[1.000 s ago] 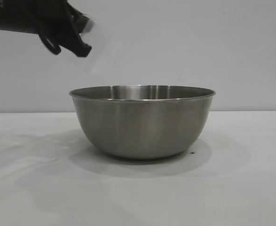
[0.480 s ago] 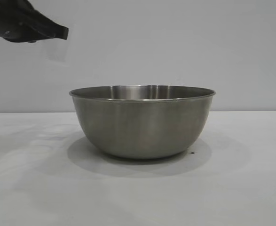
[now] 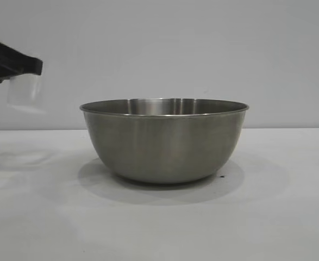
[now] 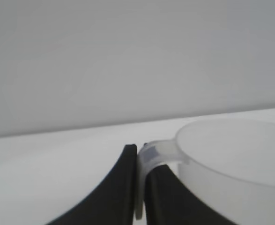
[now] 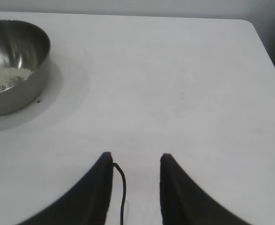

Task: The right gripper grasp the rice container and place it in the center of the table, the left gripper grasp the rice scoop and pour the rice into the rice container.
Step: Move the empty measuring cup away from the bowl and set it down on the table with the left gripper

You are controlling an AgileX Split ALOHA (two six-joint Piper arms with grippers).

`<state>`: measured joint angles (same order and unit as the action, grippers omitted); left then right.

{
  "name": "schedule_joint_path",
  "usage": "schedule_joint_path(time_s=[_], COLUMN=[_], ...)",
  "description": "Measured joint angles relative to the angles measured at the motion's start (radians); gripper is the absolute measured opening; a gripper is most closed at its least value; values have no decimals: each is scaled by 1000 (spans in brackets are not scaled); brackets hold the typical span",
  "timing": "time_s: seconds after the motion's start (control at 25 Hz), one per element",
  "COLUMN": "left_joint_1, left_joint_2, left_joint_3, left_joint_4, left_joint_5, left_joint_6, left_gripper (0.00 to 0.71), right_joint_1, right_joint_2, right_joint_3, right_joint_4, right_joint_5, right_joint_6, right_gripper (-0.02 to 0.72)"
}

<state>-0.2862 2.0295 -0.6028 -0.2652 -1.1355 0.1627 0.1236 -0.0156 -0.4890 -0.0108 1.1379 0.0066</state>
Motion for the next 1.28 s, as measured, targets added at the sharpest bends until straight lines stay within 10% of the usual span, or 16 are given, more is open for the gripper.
schedule_joint_path(time_s=[0.6,0.96,1.28], left_joint_1=[0,0,0], left_joint_2=[132,109,-39], left_joint_3=[-55,33,211], left_joint_4=[22,28,48], left_joint_5=[0,-2,-2], left_joint_6=[0,0,-2], left_gripper=[0,363,369], right_joint_1=[0,0,0], right_joint_2=[0,0,0], right_joint_3=[0,0,0], right_joint_4=[0,0,0], right_joint_5=[0,0,0], right_joint_6=[0,0,0], right_gripper=[232,232,232])
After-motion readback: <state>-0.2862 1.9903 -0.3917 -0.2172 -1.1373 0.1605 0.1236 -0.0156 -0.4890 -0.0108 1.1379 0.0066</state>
